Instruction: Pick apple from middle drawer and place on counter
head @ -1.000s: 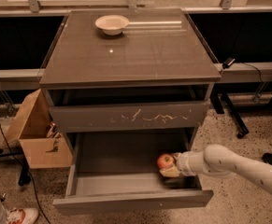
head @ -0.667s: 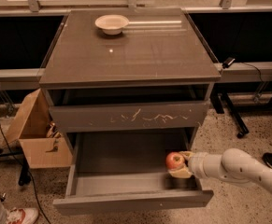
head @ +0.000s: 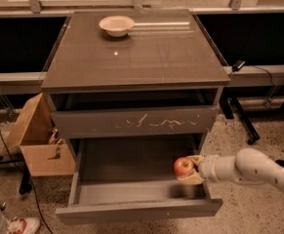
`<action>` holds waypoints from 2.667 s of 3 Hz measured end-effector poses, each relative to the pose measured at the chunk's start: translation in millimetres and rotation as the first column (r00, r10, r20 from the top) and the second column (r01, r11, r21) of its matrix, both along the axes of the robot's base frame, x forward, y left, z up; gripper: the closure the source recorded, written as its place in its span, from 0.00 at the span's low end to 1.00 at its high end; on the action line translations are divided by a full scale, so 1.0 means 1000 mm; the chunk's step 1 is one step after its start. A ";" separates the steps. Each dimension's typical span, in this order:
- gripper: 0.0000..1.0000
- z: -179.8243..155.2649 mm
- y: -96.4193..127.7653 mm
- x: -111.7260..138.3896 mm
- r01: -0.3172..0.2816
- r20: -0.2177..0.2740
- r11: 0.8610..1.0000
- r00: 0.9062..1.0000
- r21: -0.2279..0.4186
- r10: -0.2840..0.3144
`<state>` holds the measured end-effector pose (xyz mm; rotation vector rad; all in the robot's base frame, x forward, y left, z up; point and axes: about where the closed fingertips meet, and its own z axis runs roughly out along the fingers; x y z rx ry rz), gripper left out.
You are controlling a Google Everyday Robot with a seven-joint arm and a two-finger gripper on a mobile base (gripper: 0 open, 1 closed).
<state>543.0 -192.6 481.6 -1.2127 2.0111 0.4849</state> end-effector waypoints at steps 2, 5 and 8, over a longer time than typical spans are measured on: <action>1.00 0.124 0.022 -0.055 -0.344 0.049 0.927 0.934 -0.147 0.354; 1.00 0.180 0.034 -0.074 -0.465 0.048 0.860 0.874 -0.211 0.484; 1.00 0.330 0.092 -0.002 -0.500 0.115 0.853 0.848 -0.150 0.517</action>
Offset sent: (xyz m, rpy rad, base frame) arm -0.0841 0.0285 0.1930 -0.2232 -0.0977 0.5627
